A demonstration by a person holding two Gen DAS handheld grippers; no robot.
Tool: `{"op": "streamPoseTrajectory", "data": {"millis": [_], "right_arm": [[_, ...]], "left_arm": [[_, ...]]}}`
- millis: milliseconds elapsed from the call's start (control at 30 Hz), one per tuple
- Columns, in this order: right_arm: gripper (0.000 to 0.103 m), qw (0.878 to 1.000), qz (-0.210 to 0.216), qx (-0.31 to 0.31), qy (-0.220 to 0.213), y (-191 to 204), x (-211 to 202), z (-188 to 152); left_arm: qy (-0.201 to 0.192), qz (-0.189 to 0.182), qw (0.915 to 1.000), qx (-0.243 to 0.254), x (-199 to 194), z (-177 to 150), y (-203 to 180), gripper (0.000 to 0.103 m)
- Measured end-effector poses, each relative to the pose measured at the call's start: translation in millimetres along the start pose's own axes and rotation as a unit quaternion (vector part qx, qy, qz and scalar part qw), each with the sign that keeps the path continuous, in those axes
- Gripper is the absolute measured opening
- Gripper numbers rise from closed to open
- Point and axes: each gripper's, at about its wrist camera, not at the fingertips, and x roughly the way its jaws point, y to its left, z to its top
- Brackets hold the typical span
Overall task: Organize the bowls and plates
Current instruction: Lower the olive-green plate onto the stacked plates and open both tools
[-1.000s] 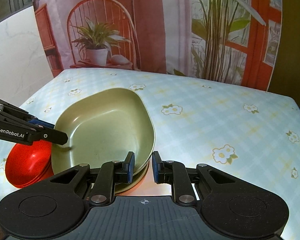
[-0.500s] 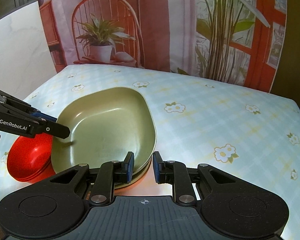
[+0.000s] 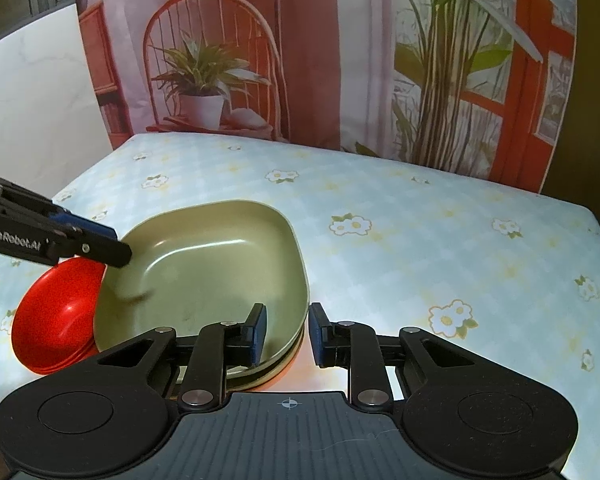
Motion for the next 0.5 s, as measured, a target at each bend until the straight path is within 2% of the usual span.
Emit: {"op": "streamPoseTrajectory", "data": {"millis": [500], "right_arm": [[0.016, 1.0, -0.009, -0.01, 0.004, 1, 3, 3]], "left_arm": [[0.004, 0.012, 0.9998, -0.016, 16, 3, 6, 0.03]]}}
